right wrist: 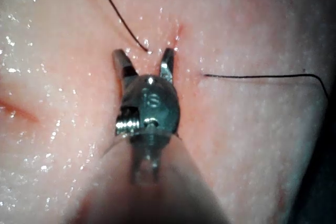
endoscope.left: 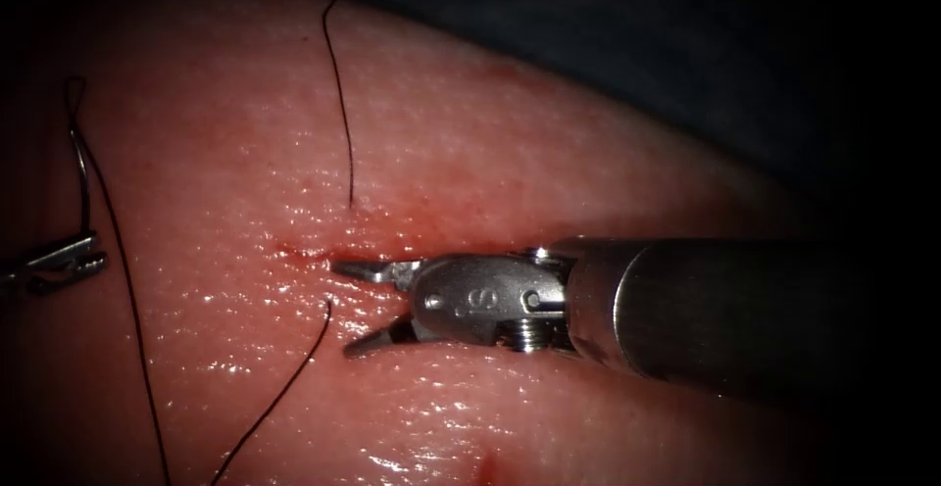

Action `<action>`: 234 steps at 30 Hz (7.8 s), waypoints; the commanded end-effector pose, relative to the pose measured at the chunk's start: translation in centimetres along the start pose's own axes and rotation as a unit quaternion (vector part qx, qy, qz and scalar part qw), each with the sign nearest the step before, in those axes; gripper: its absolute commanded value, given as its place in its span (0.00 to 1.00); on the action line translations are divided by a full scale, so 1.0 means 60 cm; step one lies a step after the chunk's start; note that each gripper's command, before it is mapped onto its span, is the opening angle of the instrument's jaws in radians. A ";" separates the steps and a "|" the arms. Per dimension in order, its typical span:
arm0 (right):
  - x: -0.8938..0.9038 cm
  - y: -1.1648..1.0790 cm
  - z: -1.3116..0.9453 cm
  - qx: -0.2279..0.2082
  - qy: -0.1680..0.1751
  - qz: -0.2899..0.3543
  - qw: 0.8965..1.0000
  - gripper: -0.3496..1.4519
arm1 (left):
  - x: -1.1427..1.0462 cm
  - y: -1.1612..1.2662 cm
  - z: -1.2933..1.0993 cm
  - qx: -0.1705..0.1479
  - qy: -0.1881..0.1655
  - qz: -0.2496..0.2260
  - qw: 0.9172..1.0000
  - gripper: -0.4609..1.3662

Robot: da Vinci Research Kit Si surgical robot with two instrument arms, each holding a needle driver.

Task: Wound Closure
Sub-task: Grasp the long suture end with the right jaws and extract the suture from the incision.

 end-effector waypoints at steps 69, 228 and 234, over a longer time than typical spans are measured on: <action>0.0044 -0.0063 0.0008 0.118 -0.002 0.097 0.988 0.00 | 0.0000 0.0000 -0.0001 -0.002 0.001 0.000 1.000 0.06; 0.0005 -0.0099 0.0018 0.139 0.033 0.005 0.990 0.00 | -0.0004 0.0000 -0.0002 -0.008 0.003 -0.005 1.000 0.06; 0.0023 -0.0135 0.0009 0.158 0.028 -0.008 0.987 0.00 | -0.0004 0.0000 -0.0002 -0.008 0.003 -0.005 1.000 0.06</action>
